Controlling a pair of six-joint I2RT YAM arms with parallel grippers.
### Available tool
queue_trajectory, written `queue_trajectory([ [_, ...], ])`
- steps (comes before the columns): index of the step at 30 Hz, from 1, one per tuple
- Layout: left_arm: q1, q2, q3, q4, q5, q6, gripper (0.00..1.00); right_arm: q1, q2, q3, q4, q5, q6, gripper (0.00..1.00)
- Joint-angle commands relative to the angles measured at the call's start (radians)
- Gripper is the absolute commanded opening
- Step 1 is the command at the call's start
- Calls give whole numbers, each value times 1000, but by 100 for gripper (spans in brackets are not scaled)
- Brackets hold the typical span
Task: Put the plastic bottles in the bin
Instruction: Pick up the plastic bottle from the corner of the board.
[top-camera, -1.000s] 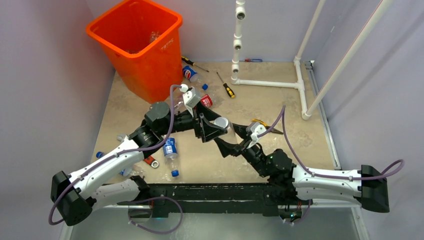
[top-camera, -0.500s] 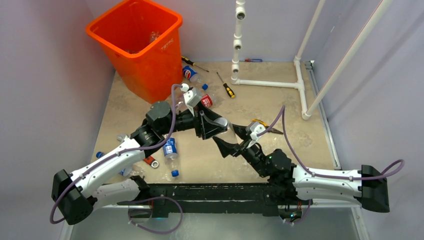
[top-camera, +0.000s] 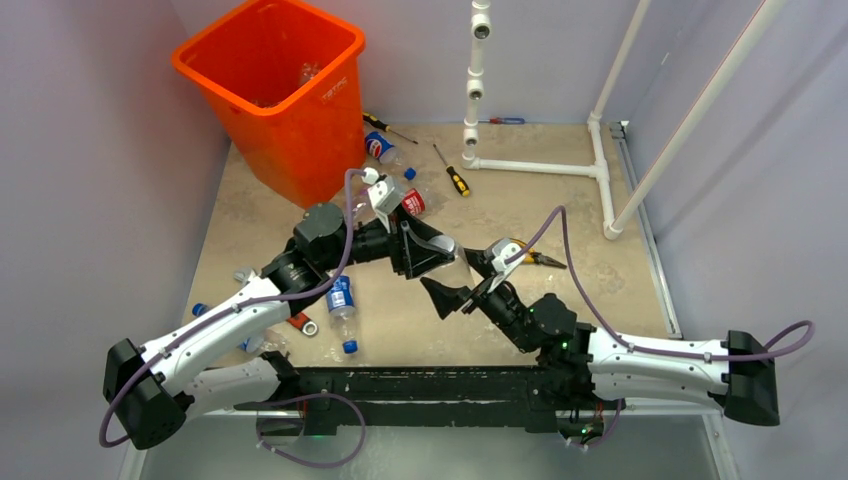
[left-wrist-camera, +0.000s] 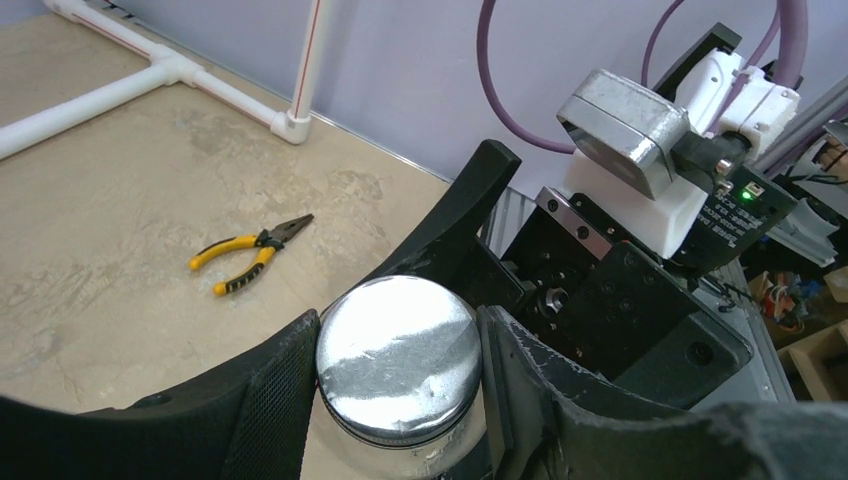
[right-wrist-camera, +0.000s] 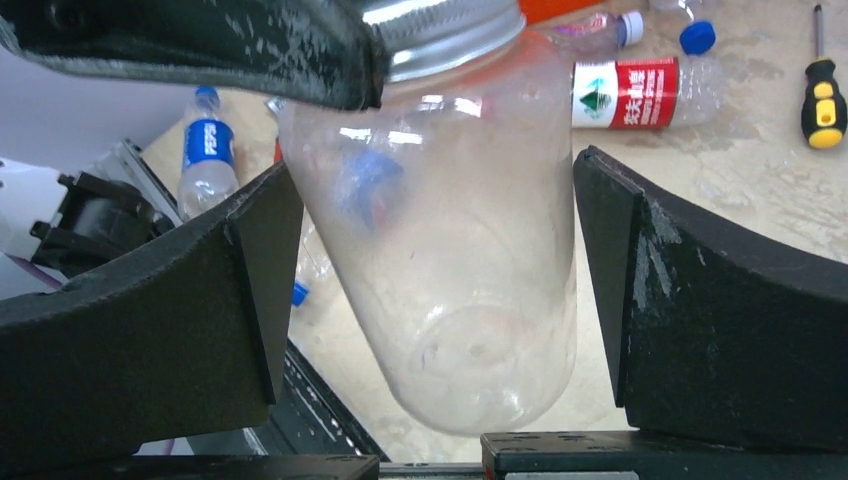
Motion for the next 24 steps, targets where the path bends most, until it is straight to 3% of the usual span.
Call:
queue_trajectory([
  [1, -2, -30, -7, 15, -58, 24, 0, 2, -33, 65, -81, 2, 27, 99],
  [7, 5, -79, -17, -45, -297, 76, 0, 2, -83, 74, -201, -12, 63, 99],
  [15, 32, -98, 30, -65, -469, 99, 0, 1, -155, 75, -271, -155, 73, 99],
  [18, 32, -112, 108, -81, -530, 132, 0, 1, -153, 107, -311, -185, 73, 99],
  [24, 32, -34, 405, -88, -815, 317, 0, 1, -156, 74, -219, -197, 80, 99],
])
